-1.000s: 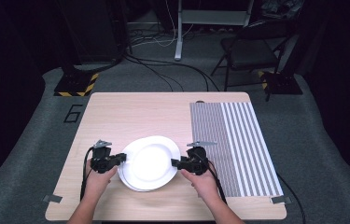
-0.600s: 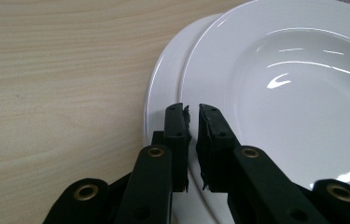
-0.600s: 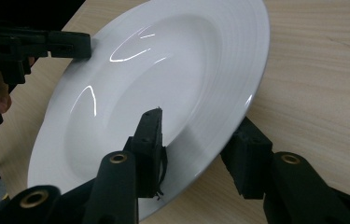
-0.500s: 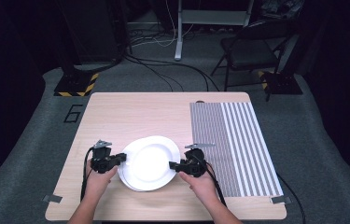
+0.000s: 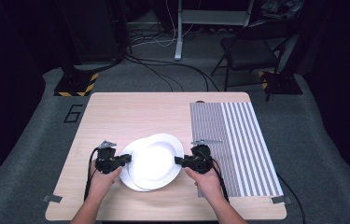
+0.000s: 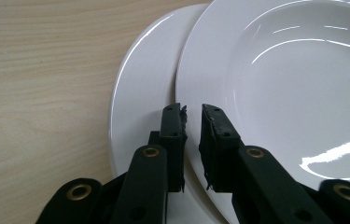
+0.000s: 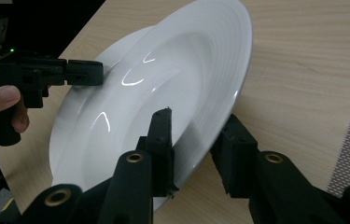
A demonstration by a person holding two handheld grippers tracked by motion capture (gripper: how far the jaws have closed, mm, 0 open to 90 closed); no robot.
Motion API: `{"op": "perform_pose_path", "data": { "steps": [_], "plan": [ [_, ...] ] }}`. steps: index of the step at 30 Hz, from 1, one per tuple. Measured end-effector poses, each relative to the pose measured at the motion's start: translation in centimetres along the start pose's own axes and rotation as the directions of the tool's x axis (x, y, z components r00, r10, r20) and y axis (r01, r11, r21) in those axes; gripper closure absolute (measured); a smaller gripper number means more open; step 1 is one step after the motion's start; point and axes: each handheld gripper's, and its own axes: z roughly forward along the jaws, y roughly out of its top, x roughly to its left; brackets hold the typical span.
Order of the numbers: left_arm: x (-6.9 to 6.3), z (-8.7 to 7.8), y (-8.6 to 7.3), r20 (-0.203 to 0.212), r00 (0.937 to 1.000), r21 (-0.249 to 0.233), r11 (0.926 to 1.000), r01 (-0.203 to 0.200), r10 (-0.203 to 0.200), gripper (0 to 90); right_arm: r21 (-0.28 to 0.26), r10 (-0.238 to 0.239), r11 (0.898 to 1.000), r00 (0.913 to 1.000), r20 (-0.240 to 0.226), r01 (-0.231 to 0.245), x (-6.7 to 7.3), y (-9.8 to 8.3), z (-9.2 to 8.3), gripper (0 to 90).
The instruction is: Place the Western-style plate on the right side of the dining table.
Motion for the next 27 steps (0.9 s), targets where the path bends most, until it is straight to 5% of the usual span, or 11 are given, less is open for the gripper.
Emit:
{"op": "perform_pose_path", "data": {
  "steps": [12,27],
  "plan": [
    [-0.6,1.0,-0.2,0.039,0.9992,0.032,0.9995,-0.003,0.002,66.5,-0.021,-0.02,1.0,0.9997,0.014,0.02,-0.2,0.4,-0.8,71.1],
    [-0.8,1.2,-0.2,0.079,0.9955,0.011,0.9986,0.052,-0.052,50.4,-0.023,0.028,0.999,0.9996,-0.007,-0.028,-1.2,0.2,-0.7,70.3]
  ]
}}
